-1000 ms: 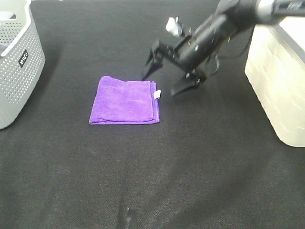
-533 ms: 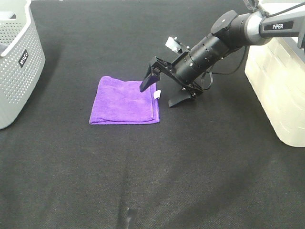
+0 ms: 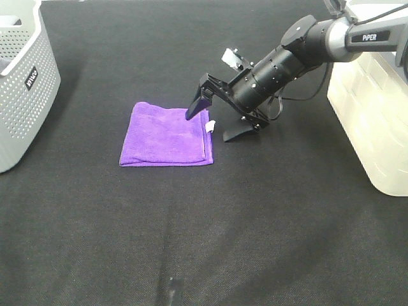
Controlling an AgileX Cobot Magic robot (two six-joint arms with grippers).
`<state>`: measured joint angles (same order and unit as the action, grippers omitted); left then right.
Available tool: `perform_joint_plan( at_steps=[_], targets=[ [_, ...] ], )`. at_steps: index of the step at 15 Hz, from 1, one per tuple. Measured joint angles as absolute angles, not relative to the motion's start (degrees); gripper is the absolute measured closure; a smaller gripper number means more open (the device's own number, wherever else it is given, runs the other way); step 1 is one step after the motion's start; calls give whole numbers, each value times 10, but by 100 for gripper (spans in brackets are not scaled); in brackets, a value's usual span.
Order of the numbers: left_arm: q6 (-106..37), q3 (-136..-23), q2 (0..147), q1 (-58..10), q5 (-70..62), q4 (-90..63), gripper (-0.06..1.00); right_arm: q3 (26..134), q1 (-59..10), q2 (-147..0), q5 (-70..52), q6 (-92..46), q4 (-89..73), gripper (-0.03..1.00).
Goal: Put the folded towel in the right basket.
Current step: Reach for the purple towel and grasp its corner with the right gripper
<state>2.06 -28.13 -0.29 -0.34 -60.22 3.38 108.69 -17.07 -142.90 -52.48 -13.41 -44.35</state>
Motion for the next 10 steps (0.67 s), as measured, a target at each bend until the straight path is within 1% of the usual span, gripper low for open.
perform_joint_plan(
  at_steps=[3,4,5,7,8,9,10],
  targets=[
    [21,-281,-3,-3,-602,34,-4,1093,-225,-1445,-444,-133,-465,7],
    [21,-281,-3,-3,-602,34,-4,1094,-248,-1448,-407,-133,-468,11],
    [21,-281,-3,-3,-602,34,-4,1094,-268,-1451,-377,-133,-464,17],
    [21,-281,-3,-3,-602,34,-4,1094,-289,-1455,-344,-131,-447,38],
    [21,-281,-3,-3,-602,34,-4,1094,-290,-1459,-336,-131,-443,51],
    [21,-281,-3,-3,-602,34,-4,1094,-290,-1461,-331,-129,-441,66],
    [21,-281,-3,-3,-602,34,-4,1094,-290,-1461,-331,-129,-440,84]
  ],
)
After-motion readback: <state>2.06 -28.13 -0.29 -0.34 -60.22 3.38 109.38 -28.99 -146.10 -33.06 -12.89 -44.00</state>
